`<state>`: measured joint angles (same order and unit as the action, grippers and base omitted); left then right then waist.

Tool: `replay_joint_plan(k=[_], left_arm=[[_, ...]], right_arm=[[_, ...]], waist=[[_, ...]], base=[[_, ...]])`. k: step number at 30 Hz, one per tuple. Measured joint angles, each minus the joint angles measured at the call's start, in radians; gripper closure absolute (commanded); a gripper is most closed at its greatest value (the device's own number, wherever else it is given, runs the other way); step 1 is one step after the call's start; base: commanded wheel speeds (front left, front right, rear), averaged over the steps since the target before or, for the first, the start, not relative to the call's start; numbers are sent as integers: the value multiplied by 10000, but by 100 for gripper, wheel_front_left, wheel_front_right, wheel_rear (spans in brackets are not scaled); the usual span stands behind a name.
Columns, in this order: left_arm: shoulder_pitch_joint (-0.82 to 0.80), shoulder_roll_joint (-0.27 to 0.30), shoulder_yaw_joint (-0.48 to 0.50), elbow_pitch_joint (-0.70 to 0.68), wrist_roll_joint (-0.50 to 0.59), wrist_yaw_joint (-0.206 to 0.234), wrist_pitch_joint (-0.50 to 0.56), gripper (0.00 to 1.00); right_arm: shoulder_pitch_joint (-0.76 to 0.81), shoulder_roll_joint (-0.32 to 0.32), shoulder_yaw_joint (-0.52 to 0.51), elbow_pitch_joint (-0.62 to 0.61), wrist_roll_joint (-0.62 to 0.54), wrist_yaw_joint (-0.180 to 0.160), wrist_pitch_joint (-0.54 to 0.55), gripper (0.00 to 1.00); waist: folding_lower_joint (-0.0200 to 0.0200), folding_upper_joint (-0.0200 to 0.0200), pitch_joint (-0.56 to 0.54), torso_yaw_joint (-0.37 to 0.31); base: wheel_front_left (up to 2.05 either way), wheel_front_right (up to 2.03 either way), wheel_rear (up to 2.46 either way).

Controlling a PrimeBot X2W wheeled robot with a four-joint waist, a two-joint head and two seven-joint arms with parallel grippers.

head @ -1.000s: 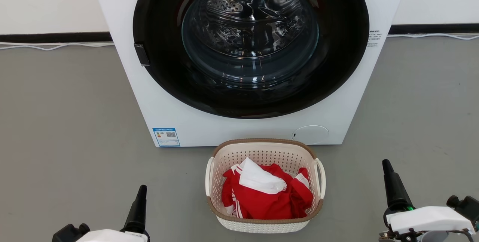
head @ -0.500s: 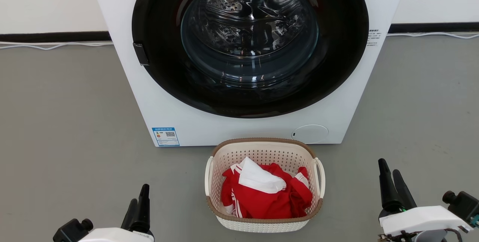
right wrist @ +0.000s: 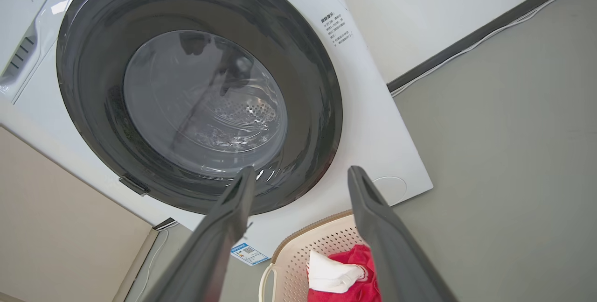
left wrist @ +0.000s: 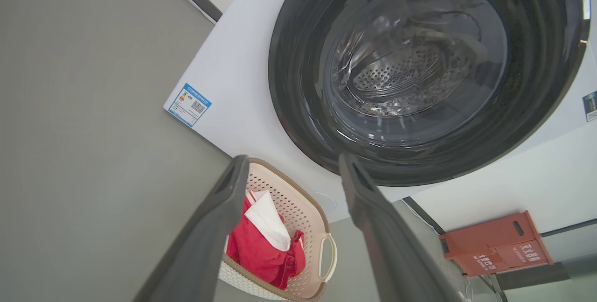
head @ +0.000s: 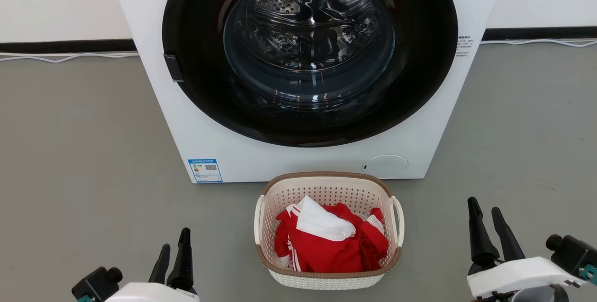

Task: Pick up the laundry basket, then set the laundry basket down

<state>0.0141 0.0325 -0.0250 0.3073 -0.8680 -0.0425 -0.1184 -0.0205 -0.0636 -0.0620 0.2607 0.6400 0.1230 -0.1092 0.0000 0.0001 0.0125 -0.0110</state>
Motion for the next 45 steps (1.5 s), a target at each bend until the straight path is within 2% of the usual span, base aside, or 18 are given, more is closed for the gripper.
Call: replay_joint_plan(k=[45], left_arm=[[-9,79,-621,-176,4483,516,-1287,0]], right_arm=[[197,-148,276,-221,-5196,8,-1306,0]], waist=[[0,0,63,-135]], base=[[0,0,0]])
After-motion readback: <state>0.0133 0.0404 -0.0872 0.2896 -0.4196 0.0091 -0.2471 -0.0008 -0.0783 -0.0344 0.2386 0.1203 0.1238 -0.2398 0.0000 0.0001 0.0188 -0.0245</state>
